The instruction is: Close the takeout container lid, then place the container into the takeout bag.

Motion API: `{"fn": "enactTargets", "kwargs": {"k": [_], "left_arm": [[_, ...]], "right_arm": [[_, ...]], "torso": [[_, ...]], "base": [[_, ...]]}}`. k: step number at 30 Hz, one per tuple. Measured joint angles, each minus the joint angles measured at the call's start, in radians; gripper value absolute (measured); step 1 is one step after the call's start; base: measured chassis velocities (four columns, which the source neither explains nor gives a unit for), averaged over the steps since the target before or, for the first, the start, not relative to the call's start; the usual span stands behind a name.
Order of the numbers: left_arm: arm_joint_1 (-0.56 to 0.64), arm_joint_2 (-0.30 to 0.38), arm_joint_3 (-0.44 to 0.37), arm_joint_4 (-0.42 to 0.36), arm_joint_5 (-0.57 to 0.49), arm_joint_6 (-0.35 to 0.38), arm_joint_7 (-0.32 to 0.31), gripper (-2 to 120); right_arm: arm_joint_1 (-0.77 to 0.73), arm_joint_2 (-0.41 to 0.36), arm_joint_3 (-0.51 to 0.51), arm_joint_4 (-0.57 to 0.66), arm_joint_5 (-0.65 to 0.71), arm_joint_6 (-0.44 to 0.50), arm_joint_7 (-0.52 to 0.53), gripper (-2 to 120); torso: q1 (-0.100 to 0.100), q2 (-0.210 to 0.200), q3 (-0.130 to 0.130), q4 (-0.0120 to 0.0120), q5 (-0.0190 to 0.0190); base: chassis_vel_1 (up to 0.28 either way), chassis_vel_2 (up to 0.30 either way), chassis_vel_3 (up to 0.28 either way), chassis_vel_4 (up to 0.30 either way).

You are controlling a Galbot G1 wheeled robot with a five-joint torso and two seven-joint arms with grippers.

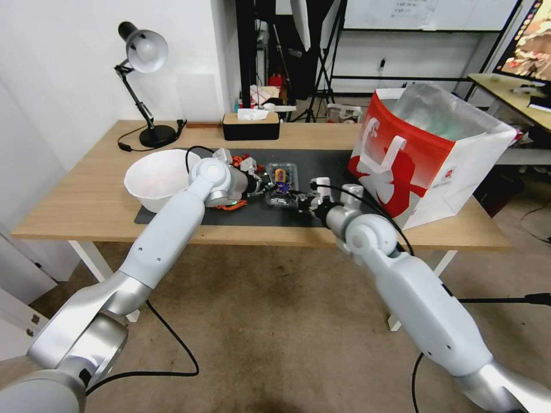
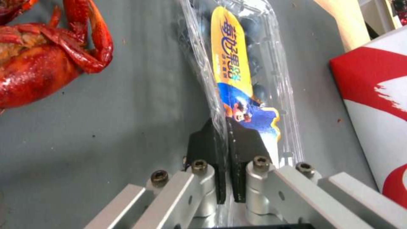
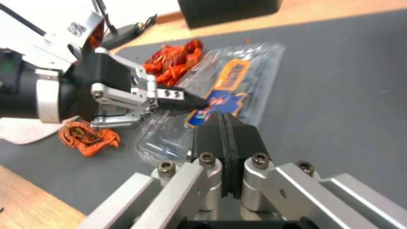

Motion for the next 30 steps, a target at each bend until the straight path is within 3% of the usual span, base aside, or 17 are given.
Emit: {"fn": "enactTargets", "kwargs": {"k": [5, 7, 8, 9, 14, 18, 20, 30], "left_arm": [[0.006, 0.004, -0.006, -0.016, 0.000, 0.000, 0.000, 1], [0.010, 0.007, -0.011, -0.030, 0.000, 0.000, 0.002, 1], [0.010, 0.007, -0.011, -0.030, 0.000, 0.000, 0.002, 1], [0.025, 0.017, -0.023, -0.053, -0.002, 0.000, 0.001, 1], [0.085, 0.053, -0.070, -0.122, -0.012, 0.001, -0.022, 1], [0.094, 0.053, -0.076, -0.140, -0.014, 0.001, -0.019, 1], [0.094, 0.053, -0.076, -0.143, -0.015, 0.001, -0.016, 1], [0.101, 0.055, -0.092, -0.172, -0.018, 0.001, -0.003, 1]], "right_arm": [[-0.121, -0.029, 0.052, 0.093, -0.117, 0.096, -0.006, 0], [-0.216, -0.044, 0.078, 0.144, -0.220, 0.208, -0.010, 0], [-0.216, -0.044, 0.078, 0.144, -0.220, 0.208, -0.010, 0], [-0.266, -0.047, 0.082, 0.167, -0.286, 0.286, -0.006, 0], [-0.345, -0.039, 0.072, 0.203, -0.358, 0.397, 0.027, 0], [-0.462, -0.025, 0.102, 0.225, -0.401, 0.469, 0.035, 0], [-0.485, -0.020, 0.108, 0.226, -0.412, 0.485, 0.035, 3], [-0.652, 0.032, 0.167, 0.209, -0.497, 0.599, 0.028, 44]], "torso": [[0.000, 0.000, 0.000, 0.0000, -0.0001], [0.000, 0.000, 0.000, -0.0005, 0.0001], [0.000, 0.000, 0.000, -0.0005, 0.0001], [0.000, 0.000, 0.000, -0.0014, 0.0001], [0.000, 0.000, 0.000, 0.0013, -0.0004], [0.000, 0.000, 0.000, -0.0005, -0.0002], [0.000, 0.000, 0.000, -0.0009, -0.0001], [0.000, 0.000, 0.000, -0.0002, -0.0002]], "base": [[0.000, 0.000, 0.000, 0.000], [0.000, 0.000, 0.000, 0.000], [0.000, 0.000, 0.000, 0.000], [0.000, 0.000, 0.000, 0.000], [0.000, 0.000, 0.000, 0.000], [0.000, 0.000, 0.000, 0.000], [0.000, 0.000, 0.000, 0.000], [0.000, 0.000, 0.000, 0.000]]}}
